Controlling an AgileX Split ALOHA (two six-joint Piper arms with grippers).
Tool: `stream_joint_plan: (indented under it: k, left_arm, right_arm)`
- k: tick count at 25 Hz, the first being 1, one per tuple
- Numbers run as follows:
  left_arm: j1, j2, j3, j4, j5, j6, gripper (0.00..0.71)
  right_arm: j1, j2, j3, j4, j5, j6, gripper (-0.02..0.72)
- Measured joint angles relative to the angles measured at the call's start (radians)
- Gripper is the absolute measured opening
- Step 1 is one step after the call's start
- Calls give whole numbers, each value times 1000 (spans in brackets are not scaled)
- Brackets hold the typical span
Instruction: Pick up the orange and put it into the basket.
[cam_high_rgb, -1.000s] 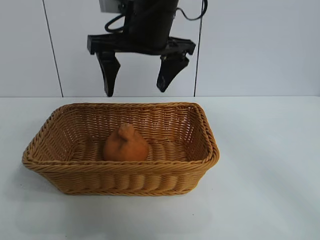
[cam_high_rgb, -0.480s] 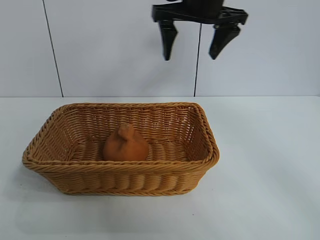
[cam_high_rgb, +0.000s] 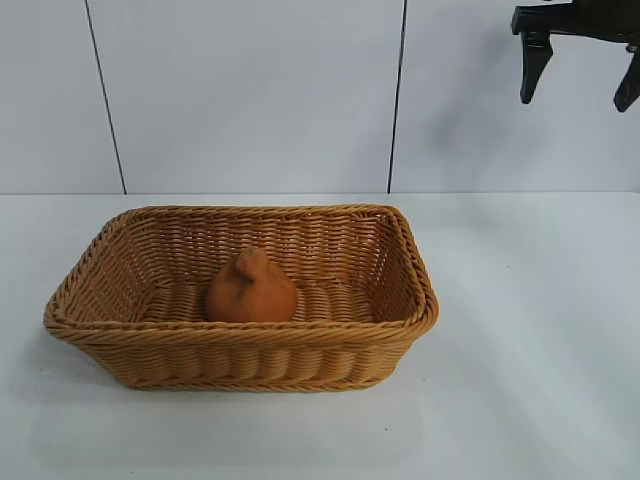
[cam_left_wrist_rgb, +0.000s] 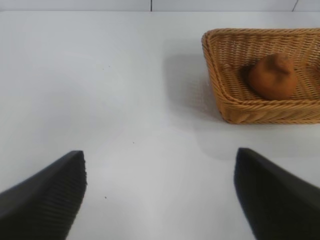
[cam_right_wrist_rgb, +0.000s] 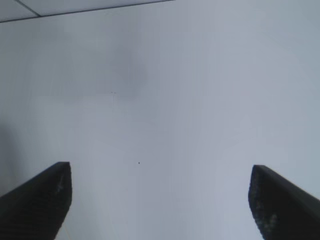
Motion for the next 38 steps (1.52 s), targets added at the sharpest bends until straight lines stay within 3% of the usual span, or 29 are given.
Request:
stream_joint_plan:
  k: [7,17,23,27,38]
  left_arm:
    - [0,0,0,0,0,0,581]
    - [0,0,0,1,0,0,581]
    - [0,0,0,1,0,0,581]
    - [0,0,0,1,0,0,581]
    - [0,0,0,1,0,0,581]
  right_arm:
    - [0,-238,376,0,2,-33,661]
    - [0,-826,1010,4,5,-40,661]
    - [0,-1222,1301,4,-148,-41,661]
    - [0,-1477,1397,4,-182,-41,661]
    - [0,-1985,1406,4,-188,-41,661]
